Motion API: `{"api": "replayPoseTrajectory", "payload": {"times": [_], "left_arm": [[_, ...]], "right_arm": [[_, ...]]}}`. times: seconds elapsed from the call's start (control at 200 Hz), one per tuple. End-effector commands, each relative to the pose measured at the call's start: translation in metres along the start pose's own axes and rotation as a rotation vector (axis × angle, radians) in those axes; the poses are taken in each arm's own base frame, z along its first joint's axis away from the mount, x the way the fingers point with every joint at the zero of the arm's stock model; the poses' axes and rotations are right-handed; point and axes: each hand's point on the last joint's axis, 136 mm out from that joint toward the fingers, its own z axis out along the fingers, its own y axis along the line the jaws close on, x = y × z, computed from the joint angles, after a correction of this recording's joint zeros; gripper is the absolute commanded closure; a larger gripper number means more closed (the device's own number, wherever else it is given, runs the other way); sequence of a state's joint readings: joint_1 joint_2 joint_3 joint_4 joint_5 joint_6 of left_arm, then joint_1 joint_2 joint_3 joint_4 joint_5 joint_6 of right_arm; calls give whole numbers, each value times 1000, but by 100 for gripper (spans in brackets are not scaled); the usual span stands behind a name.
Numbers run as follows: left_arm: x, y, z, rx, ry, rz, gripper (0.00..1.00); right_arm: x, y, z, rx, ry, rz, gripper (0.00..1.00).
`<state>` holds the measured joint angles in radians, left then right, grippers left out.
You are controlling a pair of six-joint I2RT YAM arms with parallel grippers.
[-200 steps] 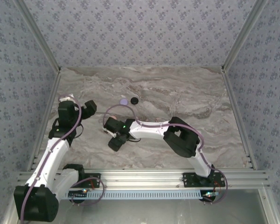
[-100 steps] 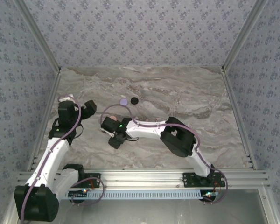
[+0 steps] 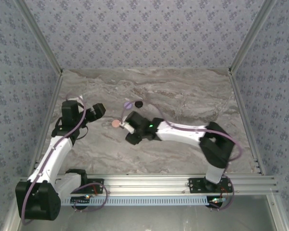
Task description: Insert the wireless bluetooth earbuds into the charging case
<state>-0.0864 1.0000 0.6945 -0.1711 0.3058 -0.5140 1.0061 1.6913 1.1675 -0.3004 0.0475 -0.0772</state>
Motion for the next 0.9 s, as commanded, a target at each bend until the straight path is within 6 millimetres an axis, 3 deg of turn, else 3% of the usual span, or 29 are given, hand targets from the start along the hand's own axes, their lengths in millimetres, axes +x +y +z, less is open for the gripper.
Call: {"api": "replayPoseTrajectory", "payload": {"times": [0.0,0.205,0.395,0.655,0.894], "left_arm": [[-13,-68,-9,298,46,62,13],[2,-146,-24,640,155,102,13],[27,-195,-35,791,256,207,14],[65,-239,-23,899,381,275,22],[89,-260,-9,957,470,273,36]], "right_arm": [[-20,-29,-36,77,-176,-100,49],[-21,-68,-102,219,-348,-238,49],[-23,-78,-142,311,-457,-333,49],[-26,-77,-158,331,-497,-371,49],[-25,-80,-162,347,-499,-361,49]]}}
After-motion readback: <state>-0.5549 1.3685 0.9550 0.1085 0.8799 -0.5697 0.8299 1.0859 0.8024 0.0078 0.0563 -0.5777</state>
